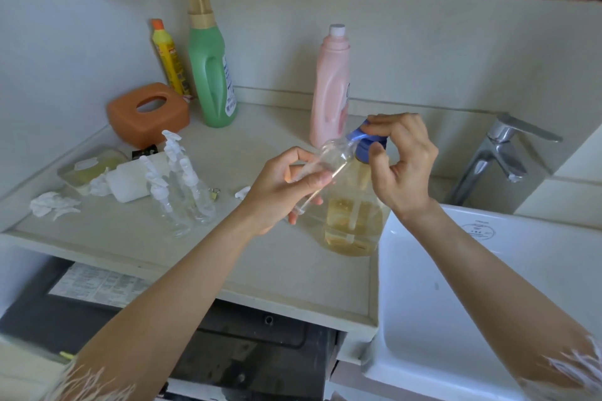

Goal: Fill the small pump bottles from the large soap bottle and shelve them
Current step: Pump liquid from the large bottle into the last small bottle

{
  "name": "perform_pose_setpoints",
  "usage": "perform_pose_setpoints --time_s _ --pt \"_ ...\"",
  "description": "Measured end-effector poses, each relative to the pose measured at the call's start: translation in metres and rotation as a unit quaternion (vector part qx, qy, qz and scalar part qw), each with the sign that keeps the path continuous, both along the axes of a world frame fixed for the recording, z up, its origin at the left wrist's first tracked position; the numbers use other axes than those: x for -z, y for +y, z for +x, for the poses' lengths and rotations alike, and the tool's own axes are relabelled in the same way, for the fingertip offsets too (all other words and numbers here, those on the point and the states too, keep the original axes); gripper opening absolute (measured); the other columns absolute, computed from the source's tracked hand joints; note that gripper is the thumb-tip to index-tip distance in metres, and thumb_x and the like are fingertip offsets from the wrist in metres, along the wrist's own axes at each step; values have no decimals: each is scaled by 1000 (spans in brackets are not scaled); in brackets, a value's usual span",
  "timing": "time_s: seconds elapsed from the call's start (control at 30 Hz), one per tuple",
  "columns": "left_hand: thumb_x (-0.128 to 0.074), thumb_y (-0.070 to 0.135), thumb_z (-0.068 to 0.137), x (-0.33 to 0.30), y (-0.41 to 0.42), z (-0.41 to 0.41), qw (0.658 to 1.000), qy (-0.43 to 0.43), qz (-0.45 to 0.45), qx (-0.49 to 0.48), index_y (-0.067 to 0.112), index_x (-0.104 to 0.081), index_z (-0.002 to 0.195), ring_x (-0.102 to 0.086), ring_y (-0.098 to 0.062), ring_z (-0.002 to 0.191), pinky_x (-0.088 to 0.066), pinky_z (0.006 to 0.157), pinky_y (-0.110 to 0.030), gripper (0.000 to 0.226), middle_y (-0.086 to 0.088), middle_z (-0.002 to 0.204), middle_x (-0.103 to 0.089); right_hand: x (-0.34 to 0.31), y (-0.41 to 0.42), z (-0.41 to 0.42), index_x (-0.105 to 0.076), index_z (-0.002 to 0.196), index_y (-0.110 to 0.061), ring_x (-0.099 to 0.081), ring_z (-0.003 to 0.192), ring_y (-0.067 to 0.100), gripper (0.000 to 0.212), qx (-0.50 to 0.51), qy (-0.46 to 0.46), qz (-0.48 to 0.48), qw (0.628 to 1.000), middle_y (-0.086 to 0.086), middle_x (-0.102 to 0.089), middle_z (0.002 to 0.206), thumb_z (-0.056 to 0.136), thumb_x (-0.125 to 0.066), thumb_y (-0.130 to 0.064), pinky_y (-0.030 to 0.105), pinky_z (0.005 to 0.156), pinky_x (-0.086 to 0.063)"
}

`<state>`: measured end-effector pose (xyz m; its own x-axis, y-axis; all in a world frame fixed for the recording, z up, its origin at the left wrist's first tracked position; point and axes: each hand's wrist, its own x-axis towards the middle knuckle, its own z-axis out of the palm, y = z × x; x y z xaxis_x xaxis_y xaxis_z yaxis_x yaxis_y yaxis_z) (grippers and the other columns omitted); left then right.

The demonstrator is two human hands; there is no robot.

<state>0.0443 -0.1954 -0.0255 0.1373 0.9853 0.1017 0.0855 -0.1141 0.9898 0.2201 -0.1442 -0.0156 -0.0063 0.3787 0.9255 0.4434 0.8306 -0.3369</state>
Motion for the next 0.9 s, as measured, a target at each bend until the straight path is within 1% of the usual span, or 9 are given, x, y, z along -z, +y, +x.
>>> perform_pose_setpoints --time_s 0.27,0.33,0.4,0.47,0.53,0.63,0.73,0.8,0.9 --pt "-62 25 88 0 -1 1 1000 2 -1 -7 7 -57 109 -67 -15 64 -30 34 -16 28 -12 101 -70 3 -2 0 -70 83 3 -61 81 36 28 3 1 -19 1000 16 -67 86 73 -44 -3 22 81 -43" --pt "-62 35 82 -4 -4 3 1000 1 -4 -10 11 -59 114 -68 -16 67 -31 35 -17 41 -4 99 -70 2 -3 1 -68 88 4 -60 86 34 29 0 -8 -12 1000 16 -67 93 73 -45 -3 20 83 -42" --pt "-59 42 80 -8 -5 5 1000 -1 -11 -9 20 -62 114 -69 -15 69 -34 38 -18 41 1 96 -69 2 -3 2 -65 95 6 -58 96 31 30 -1 -34 -8 999 17 -65 102 74 -47 -5 25 89 -42" --pt "-56 41 84 -11 -7 5 1000 -2 -8 -2 27 -63 112 -67 -15 68 -37 40 -19 32 -5 98 -68 1 -2 5 -64 101 7 -57 104 30 33 -6 -60 -10 998 18 -63 109 76 -48 -8 31 93 -42" --pt "-55 43 83 -13 -8 4 1000 -5 -7 3 25 -63 115 -66 -14 68 -39 41 -20 37 -10 101 -66 0 -3 8 -64 105 6 -56 107 30 34 -14 -73 -15 997 18 -62 113 79 -48 -10 31 96 -42" --pt "-62 44 77 -15 -8 4 1000 6 -4 7 23 -59 121 -67 -11 68 -42 42 -21 49 -3 101 -68 -2 -3 12 -64 107 5 -56 110 28 35 -27 -78 -15 997 17 -62 115 80 -49 -12 29 97 -42" --pt "-73 29 79 -12 -7 7 999 29 14 -17 20 -51 129 -64 -10 66 -41 41 -22 55 -5 102 -70 -1 -3 11 -62 109 8 -56 111 33 38 -31 -77 -12 997 20 -61 117 79 -48 -10 34 98 -43" --pt "-72 21 84 -10 -4 8 999 16 7 -35 16 -49 124 -63 -10 63 -39 39 -22 46 -11 108 -70 2 -3 8 -61 108 10 -55 112 35 38 -32 -66 -12 997 21 -60 117 76 -50 -6 37 98 -43" --pt "-71 26 85 -9 -2 8 1000 7 14 -19 11 -54 107 -62 -12 61 -35 38 -20 32 -13 102 -72 4 -6 2 -63 101 9 -57 108 30 32 -23 -22 2 999 10 -60 111 75 -49 -3 34 96 -43"
